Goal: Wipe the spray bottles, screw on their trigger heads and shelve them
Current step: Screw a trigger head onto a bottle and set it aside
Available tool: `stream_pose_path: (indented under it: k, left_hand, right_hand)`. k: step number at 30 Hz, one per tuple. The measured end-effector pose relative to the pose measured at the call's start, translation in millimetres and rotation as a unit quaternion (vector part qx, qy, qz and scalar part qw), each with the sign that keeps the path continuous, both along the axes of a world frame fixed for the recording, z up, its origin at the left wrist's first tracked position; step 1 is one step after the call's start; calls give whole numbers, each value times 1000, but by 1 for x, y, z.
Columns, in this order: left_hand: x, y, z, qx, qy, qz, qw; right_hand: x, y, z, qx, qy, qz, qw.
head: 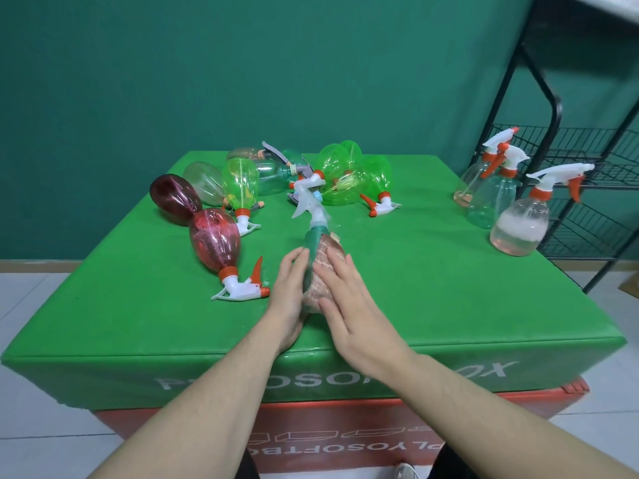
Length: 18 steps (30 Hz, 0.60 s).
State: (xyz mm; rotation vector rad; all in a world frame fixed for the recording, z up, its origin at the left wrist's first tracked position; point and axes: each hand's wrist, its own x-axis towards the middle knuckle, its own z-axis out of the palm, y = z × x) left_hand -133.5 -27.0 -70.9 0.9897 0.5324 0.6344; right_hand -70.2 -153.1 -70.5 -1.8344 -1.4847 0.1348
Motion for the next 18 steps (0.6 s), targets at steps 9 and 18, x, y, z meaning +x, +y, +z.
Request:
stream_pose_path:
  k: [9, 18]
  left_hand:
    - [-6, 5, -1, -32, -40, -20, 999]
    - [-5, 10, 0, -61, -31, -68, 995]
  right_hand:
    - [4, 3, 5, 16, -24, 16, 999]
    - [10, 31, 28, -15, -15, 7, 1000]
